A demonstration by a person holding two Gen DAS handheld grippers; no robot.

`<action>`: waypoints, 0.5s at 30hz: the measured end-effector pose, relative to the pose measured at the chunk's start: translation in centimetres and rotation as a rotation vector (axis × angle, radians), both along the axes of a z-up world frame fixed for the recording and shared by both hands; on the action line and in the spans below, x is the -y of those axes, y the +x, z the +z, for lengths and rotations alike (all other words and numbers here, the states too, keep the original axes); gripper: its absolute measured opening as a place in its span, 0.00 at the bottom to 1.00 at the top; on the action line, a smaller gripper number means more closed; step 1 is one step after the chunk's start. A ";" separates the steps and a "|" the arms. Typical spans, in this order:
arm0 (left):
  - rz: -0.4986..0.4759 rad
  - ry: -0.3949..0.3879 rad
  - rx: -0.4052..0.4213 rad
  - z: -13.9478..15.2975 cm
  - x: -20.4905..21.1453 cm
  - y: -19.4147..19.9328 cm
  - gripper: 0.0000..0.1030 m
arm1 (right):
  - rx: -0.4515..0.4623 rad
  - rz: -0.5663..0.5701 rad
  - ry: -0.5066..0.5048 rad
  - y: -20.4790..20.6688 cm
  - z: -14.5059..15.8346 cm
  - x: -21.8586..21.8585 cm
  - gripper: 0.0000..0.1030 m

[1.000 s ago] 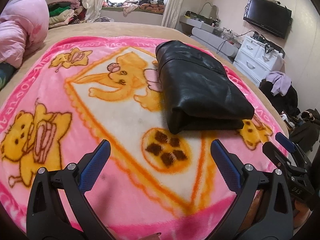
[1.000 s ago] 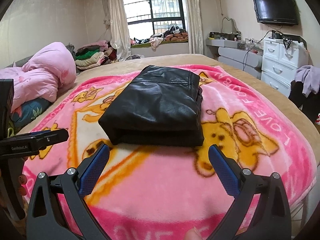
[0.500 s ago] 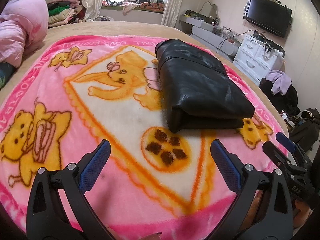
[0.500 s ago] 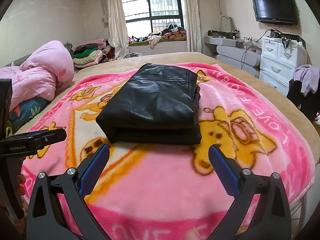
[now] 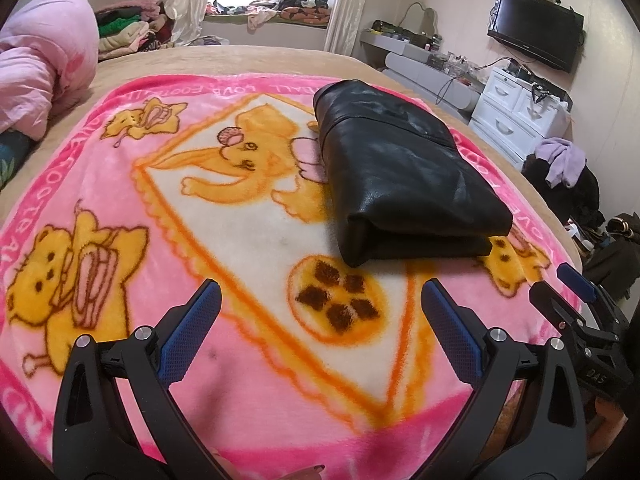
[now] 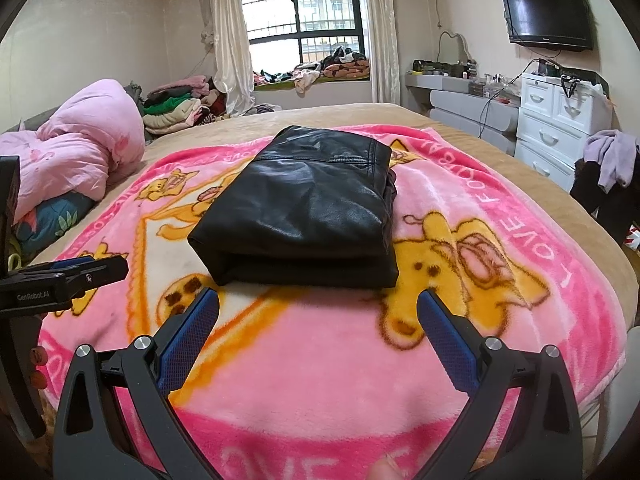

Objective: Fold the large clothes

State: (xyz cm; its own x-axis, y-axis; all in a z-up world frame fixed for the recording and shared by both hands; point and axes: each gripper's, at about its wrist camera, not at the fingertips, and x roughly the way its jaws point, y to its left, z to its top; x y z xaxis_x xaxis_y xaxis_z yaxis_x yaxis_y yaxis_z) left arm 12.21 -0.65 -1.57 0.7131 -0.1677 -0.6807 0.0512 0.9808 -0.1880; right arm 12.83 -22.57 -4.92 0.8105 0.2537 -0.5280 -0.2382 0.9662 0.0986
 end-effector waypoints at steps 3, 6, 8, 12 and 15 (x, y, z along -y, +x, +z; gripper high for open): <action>0.001 0.003 0.000 0.0 0.0 0.0 0.91 | 0.000 -0.001 -0.001 0.0 0.0 0.0 0.96; 0.001 0.004 0.000 0.1 -0.1 0.0 0.91 | -0.003 0.002 0.000 0.0 0.0 -0.1 0.96; 0.001 0.004 0.000 0.1 -0.1 0.0 0.91 | -0.003 0.005 -0.003 0.0 0.1 -0.2 0.96; -0.002 0.004 -0.004 0.1 -0.1 0.0 0.91 | -0.007 0.008 -0.003 0.0 0.1 -0.3 0.96; 0.000 0.010 -0.003 0.2 -0.2 0.1 0.91 | -0.011 0.014 -0.005 0.2 0.2 -0.4 0.96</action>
State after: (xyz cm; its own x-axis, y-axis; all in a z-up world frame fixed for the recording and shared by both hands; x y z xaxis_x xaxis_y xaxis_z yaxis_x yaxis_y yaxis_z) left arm 12.34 -0.46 -1.33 0.7112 -0.1607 -0.6844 0.0505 0.9827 -0.1783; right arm 13.02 -22.12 -4.69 0.8010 0.2628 -0.5379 -0.2510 0.9631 0.0968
